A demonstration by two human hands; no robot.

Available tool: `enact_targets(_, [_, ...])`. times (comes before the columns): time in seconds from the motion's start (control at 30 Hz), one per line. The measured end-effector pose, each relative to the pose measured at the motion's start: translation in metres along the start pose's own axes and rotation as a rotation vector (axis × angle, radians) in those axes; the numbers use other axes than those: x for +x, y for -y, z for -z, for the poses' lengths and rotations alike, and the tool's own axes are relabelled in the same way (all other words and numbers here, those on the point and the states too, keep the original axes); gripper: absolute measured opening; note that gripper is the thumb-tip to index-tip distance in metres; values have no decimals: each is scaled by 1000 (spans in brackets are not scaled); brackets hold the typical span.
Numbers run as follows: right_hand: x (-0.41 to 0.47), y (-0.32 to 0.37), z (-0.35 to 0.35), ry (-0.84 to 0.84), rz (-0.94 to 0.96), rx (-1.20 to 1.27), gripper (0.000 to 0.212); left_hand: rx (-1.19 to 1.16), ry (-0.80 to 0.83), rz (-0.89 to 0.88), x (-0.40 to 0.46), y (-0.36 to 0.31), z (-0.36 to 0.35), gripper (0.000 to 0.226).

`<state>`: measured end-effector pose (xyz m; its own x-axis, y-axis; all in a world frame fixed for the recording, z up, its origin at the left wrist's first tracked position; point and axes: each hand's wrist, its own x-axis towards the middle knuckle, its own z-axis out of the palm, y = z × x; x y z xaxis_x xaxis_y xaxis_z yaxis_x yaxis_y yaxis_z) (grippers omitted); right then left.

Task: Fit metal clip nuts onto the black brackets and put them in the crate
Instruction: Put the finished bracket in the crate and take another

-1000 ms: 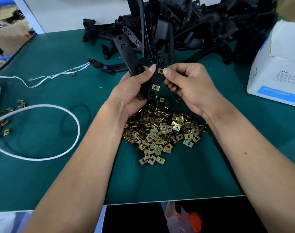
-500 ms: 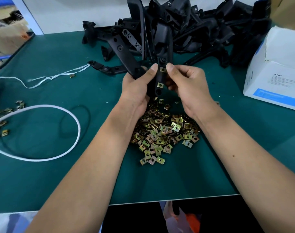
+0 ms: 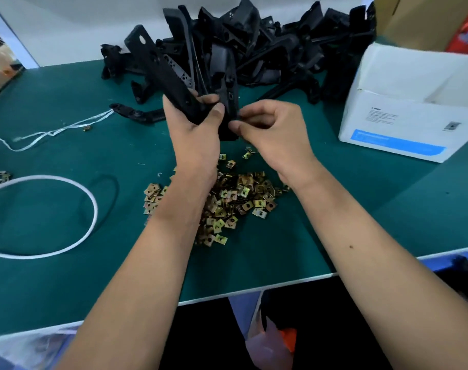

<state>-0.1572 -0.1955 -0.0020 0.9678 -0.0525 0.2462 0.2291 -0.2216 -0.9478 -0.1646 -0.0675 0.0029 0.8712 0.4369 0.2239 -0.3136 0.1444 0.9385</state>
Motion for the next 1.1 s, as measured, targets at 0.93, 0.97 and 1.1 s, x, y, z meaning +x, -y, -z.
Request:
enact_targets(0.93, [-253, -117, 437, -705, -518, -367, 19, 365, 1143, 804, -365, 109, -289, 23])
enact_targets(0.97, [-257, -128, 440, -655, -584, -479, 17, 398, 1163, 875, -370, 121, -283, 26])
enact_targets(1.1, [-263, -162, 446, -503, -733, -830, 7, 469, 1225, 1119, -386, 148, -264, 14])
